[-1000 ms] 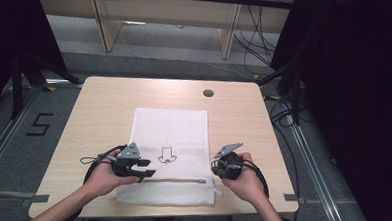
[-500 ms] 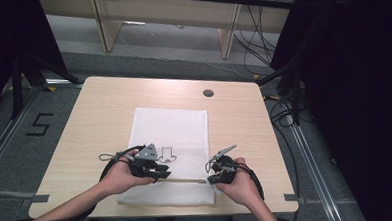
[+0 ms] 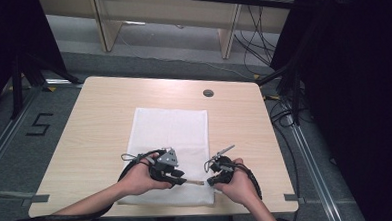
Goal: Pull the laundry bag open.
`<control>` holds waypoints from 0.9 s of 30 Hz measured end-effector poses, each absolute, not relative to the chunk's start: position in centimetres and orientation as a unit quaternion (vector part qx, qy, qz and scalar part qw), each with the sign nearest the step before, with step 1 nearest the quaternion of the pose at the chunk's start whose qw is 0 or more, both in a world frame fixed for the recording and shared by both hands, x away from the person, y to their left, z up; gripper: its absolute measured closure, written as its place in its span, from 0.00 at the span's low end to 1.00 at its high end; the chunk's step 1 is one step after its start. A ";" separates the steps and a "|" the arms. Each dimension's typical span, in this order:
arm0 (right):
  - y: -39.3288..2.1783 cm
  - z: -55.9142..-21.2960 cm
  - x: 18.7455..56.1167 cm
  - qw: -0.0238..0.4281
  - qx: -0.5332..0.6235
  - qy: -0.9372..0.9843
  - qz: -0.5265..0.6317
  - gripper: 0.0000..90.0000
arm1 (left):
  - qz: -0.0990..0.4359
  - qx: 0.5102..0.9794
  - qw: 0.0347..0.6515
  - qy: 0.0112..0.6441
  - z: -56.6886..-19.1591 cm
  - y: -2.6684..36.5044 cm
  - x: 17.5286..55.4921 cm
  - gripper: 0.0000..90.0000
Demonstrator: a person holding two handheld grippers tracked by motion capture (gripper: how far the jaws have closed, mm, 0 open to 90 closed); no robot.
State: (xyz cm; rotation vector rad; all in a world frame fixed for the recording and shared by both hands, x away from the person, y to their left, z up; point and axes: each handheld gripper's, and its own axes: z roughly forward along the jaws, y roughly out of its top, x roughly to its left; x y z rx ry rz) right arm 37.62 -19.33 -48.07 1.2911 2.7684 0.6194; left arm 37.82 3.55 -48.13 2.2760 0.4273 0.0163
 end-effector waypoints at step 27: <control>-19.4 -48.1 37.7 0.010 0.411 0.889 0.201 1.00 | -0.003 0.915 0.377 0.146 -49.6 -1.4 38.9 0.77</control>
